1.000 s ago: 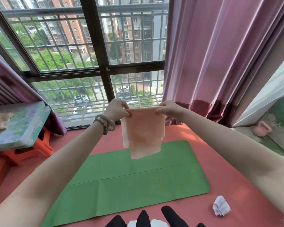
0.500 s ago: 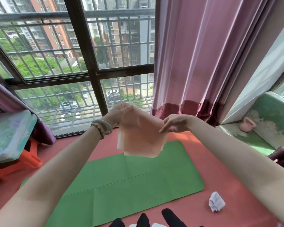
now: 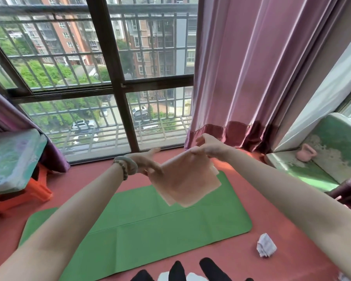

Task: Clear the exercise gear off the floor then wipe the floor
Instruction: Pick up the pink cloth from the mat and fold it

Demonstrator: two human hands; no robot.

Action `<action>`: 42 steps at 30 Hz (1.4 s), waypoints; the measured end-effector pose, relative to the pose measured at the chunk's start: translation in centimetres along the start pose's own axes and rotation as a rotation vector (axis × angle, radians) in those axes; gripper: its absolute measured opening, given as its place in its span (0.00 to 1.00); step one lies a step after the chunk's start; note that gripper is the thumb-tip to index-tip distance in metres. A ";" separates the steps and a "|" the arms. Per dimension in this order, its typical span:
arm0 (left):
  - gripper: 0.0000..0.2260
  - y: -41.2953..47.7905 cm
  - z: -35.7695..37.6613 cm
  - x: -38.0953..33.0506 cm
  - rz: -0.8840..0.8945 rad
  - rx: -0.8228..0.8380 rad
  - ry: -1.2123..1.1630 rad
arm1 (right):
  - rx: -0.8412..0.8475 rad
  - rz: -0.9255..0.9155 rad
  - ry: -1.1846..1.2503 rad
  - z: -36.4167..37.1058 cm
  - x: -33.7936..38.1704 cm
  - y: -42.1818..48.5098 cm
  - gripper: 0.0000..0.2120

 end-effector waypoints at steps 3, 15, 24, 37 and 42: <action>0.46 -0.5 -1.6 1.5 0.083 -0.122 -0.196 | -0.081 -0.043 0.108 0.1 0.3 0.3 0.30; 0.25 -2.9 -3.4 1.5 0.069 -0.395 0.475 | 0.185 -0.058 0.200 2.9 4.2 0.9 0.23; 0.10 -4.0 -3.4 1.8 -0.105 -0.433 0.747 | 0.111 -0.184 -0.398 5.0 4.9 2.3 0.14; 0.09 -5.4 -2.1 1.6 0.302 -0.241 0.429 | 0.566 -0.255 -0.877 6.4 7.6 1.2 0.21; 0.25 -5.1 -1.8 4.2 0.478 -0.304 -0.052 | 0.496 -0.283 -0.583 6.6 7.6 1.8 0.14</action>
Point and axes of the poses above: each hand's wrist, its own y-axis towards the middle knuckle, its own z-axis out of the palm, x = y × z, the point moved 1 cm from there along y, towards the middle knuckle, and after that the axes turned 5 degrees about x, right-handed, at the moved point
